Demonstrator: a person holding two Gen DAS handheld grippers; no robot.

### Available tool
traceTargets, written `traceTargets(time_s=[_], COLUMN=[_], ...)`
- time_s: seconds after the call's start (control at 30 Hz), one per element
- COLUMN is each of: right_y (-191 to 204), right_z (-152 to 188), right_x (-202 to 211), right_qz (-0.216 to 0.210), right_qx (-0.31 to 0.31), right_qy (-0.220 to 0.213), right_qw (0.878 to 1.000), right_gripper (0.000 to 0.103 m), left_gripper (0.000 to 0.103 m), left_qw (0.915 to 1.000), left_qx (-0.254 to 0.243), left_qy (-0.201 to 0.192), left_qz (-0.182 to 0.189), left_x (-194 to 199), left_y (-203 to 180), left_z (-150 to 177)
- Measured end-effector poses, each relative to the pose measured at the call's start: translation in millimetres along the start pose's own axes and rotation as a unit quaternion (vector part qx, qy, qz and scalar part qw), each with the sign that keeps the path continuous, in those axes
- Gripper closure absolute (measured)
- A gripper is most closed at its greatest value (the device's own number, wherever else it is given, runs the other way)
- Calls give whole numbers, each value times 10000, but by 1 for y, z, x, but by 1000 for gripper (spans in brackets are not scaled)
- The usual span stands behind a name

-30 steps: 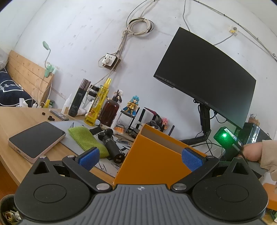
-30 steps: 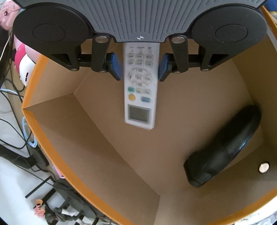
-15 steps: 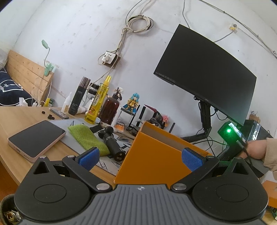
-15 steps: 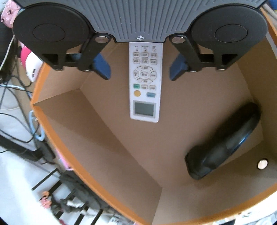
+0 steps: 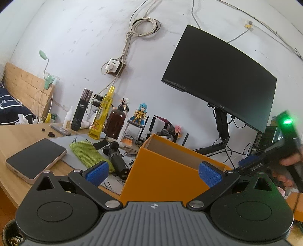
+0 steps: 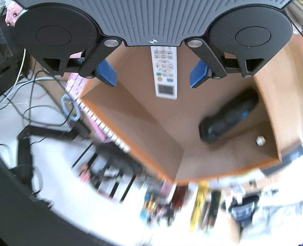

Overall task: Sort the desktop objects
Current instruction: 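Lower the remote into the box and open the right gripper, then withdraw the right tool up and away from the box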

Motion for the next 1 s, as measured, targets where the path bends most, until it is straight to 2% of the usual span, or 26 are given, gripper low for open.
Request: traceTargets(time_s=[0.13, 0.27, 0.33, 0.4, 0.5, 0.57, 0.67, 0.73, 0.83, 0.93, 1.0], right_y=[-9, -25, -35, -45, -56, -63, -72, -77, -83, -89, -93], right_z=[15, 44, 64, 87, 121, 148, 183, 203, 229, 247, 254], right_x=[48, 98, 122, 146, 163, 170, 166, 158, 141, 121, 110], right_qz=[64, 237, 343, 482, 383, 288, -53, -178, -335, -402, -376], right_qx=[-252, -690, -1004, -1385, -1897, -2367, -2906, -3214, -3654, -4037, -4214], right_qy=[-848, -1782, -2278, -2774, -3238, -3518, -3785, -3835, -3669, -3381, -3151], right_qw=[9961, 9813, 9679, 9495, 9261, 9052, 8788, 8657, 8548, 8492, 8496], right_gripper=[12, 1, 1, 0, 0, 0, 0, 0, 0, 0, 0], left_gripper=[0, 0, 0, 0, 0, 0, 0, 0, 0, 0, 0], left_qw=[10000, 9998, 9996, 9993, 9990, 9988, 9985, 9982, 9979, 9978, 9979], left_qx=[-75, -174, -237, -294, -363, -414, -498, -557, -620, -637, -626], left_qy=[-34, -100, -156, -219, -264, -262, -230, -205, -153, -146, -151], left_qz=[23, 64, 73, 86, 51, 34, 32, 35, 49, 64, 67], left_x=[1, 2, 3, 5, 4, 4, 3, 2, 2, 3, 4], left_y=[-7, -16, -21, -25, -29, -32, -38, -41, -44, -46, -46], left_z=[-2, -5, -7, -8, -9, -8, -5, -3, 0, 1, 2])
Point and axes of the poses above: each gripper's, at about its wrist camera, not at the fingertips, and x roughly against the way its jaws point, y to its left, z to its underside, the point moved 7 cm from there along -x, roughly the way its jaws point, and after that the axes turned 5 degrees about y, right-handed, at the moved point
